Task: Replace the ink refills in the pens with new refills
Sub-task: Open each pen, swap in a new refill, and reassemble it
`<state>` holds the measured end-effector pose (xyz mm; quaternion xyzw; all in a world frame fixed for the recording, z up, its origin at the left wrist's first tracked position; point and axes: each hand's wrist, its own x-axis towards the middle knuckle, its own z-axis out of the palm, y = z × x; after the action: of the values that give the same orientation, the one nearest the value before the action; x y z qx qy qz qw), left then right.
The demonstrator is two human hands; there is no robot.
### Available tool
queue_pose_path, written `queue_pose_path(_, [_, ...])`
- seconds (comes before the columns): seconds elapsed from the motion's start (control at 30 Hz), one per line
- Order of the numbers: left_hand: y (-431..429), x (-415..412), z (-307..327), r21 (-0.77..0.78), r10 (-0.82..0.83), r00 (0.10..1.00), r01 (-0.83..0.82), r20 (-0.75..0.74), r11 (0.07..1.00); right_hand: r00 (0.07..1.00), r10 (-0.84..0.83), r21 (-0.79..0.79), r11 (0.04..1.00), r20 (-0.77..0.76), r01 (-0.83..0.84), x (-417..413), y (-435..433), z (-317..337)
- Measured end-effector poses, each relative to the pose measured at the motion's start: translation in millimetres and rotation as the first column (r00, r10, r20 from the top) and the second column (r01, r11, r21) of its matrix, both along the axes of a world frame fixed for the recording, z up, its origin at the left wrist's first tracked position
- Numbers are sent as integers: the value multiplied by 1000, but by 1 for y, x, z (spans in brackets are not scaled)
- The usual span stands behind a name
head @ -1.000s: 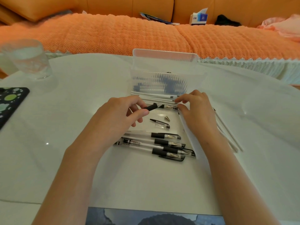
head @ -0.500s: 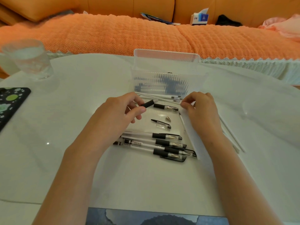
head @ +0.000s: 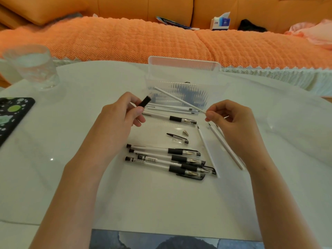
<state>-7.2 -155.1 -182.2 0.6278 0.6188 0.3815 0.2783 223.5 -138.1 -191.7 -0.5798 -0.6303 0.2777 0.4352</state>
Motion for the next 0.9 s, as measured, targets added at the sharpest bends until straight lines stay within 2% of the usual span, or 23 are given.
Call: queue_pose_path(0.9, [1,-10,-1,31,6,1000,-6,-17,1000,999,26,-7,1000,47,-25,2,-1,0])
